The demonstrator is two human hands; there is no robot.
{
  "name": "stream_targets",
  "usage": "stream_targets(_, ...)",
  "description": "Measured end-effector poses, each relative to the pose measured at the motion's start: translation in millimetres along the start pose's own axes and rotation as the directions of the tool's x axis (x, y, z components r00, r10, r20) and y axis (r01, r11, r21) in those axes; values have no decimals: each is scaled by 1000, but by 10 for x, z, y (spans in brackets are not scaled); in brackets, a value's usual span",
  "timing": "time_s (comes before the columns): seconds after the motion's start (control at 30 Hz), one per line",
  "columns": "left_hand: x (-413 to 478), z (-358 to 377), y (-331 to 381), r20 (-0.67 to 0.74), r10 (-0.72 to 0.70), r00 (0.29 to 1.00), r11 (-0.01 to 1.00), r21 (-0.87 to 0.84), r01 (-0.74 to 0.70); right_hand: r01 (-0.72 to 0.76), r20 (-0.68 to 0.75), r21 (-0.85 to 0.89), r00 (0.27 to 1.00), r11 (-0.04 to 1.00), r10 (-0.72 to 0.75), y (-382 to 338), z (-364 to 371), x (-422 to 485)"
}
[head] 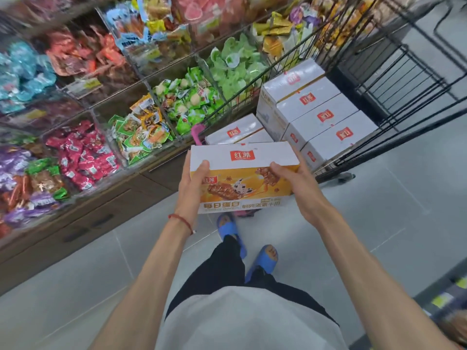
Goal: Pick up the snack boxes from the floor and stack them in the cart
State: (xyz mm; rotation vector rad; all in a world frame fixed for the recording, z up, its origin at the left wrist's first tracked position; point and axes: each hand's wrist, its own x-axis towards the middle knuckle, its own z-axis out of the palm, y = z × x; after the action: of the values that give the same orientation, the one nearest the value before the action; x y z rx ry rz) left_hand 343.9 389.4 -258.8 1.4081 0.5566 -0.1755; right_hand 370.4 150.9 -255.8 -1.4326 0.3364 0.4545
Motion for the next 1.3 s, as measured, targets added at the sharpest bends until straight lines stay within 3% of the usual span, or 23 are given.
stream_targets(0.2, 677, 131, 80, -16, 1, 1000, 1000, 27, -1, -5, -23, -138, 1000, 990, 2, -221, -26, 670)
stream_targets(0.53, 1703, 139, 39, 6, -115, 993, 987, 117, 113, -29, -45, -276, 999, 961, 17, -453, 55, 1739)
stream_targets(0.77, 2086, 319, -5, -171, -210, 963, 970, 85, 226, 49, 7, -418, 999, 907, -51, -444, 55, 2442)
stream_targets(1.03, 2491, 424, -272, -351, -210, 913, 977, -40, 209, 59, 96, -528, 995, 847, -10, -455, -18, 3082)
stream_targets(1.3, 2672, 414, -341, -391, -223, 893, 975, -95, 202, 12, 100, -641, 993, 768, 69, -503, 10, 3303)
